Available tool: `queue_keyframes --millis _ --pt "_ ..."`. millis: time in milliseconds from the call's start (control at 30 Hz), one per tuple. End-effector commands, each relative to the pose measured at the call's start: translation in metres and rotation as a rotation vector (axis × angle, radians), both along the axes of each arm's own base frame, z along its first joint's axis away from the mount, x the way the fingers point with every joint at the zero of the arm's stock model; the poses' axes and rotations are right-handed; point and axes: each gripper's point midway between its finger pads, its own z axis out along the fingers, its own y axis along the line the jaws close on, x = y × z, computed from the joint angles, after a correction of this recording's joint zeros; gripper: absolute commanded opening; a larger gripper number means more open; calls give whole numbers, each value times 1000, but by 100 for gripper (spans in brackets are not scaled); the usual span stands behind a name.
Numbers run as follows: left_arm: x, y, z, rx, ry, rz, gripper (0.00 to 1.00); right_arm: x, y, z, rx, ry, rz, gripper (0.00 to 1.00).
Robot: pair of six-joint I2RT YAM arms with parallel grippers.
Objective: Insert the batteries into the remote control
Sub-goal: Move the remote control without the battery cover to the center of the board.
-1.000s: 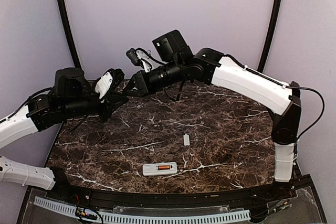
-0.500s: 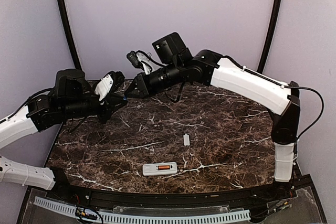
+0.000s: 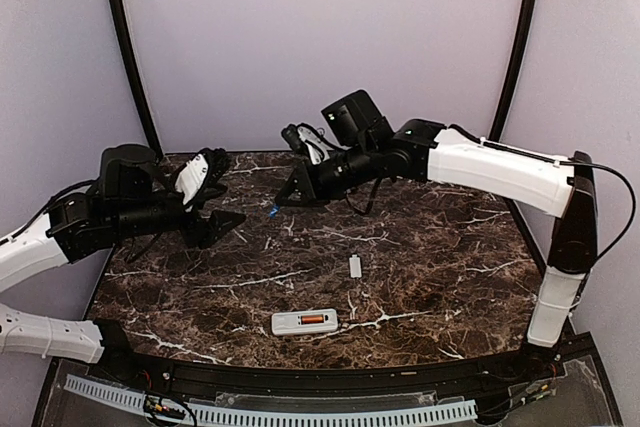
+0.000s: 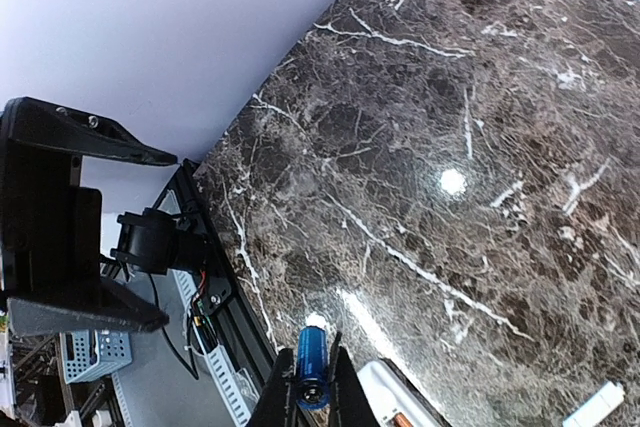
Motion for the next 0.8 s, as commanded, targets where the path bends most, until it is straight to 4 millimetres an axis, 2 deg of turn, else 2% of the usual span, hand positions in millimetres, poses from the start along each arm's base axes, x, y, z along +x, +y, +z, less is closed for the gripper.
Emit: queue_keyframes --millis 0,67,133,200,267,400,433,567,767 --pt "-12 -2 -36 47 73 -49 66 7 -29 -9 -5 24 -107 0" --pt "-20 -7 -49 58 78 -108 65 3 -43 -30 -49 55 -143 0" --pt "-34 -12 -71 99 92 -193 65 -5 -57 -48 -76 88 -175 0" --pt "-47 -17 -87 144 95 -268 66 -11 -72 -61 -92 112 -214 0" --pt "-61 -23 -101 187 106 -331 68 -19 -84 -66 -84 123 -246 0" --pt "-77 -36 -132 264 170 -419 70 -37 -99 -92 -103 157 -272 0" --pt "-81 -39 -145 302 198 -436 70 -42 -100 -97 -103 164 -269 0" --pt "-95 -47 -177 394 285 -498 66 -60 -95 -110 -93 169 -238 0" --pt "-101 -46 -202 438 341 -519 68 -73 -90 -119 -90 160 -204 0"
